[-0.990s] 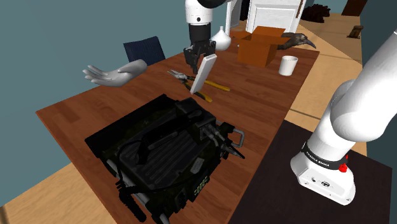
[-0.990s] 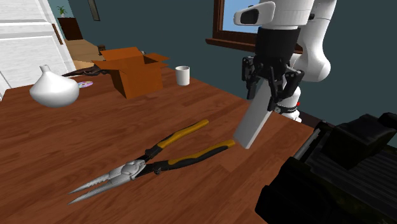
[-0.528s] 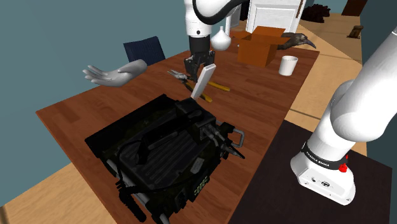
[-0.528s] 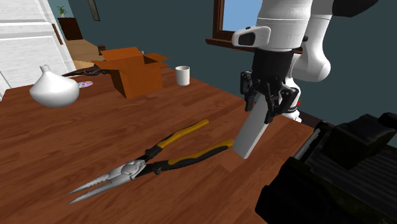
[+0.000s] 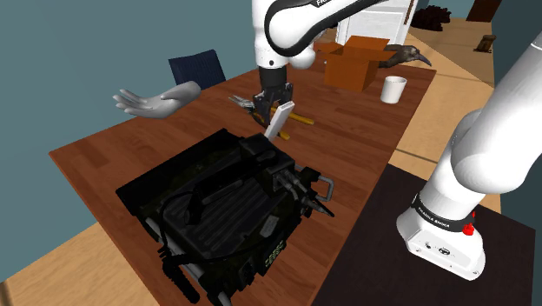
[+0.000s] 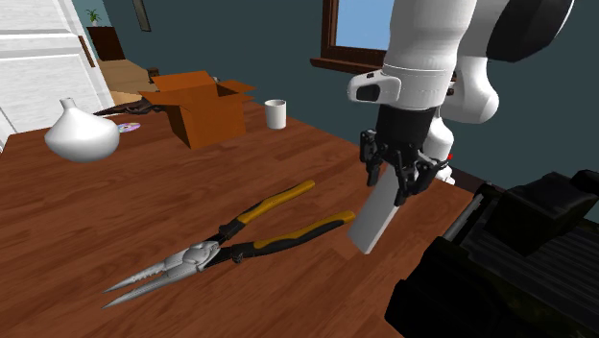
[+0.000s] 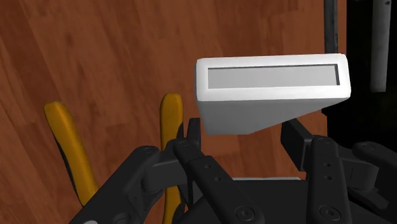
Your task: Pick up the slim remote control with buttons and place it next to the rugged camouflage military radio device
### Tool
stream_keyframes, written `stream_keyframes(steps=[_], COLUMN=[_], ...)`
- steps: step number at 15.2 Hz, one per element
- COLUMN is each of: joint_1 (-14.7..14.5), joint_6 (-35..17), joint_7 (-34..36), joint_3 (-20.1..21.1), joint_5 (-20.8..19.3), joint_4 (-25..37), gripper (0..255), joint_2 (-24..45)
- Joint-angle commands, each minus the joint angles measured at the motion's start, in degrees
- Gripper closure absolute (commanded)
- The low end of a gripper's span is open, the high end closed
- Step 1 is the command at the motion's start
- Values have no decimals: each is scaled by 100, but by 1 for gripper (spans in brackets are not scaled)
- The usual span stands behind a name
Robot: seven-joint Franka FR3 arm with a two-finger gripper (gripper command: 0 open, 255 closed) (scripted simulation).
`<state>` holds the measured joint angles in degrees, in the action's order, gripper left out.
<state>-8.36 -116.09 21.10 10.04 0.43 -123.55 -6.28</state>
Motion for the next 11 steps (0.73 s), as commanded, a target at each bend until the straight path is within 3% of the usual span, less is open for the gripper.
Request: stream_keyframes(steps=[1,11], joint_1=[3,0], joint_6=[-152,-921], joint_7=[2,60], joint_3=[0,14], joint_5=[-10,-78], joint_4=[-97,-534], gripper=[255,255], joint_2=[60,397])
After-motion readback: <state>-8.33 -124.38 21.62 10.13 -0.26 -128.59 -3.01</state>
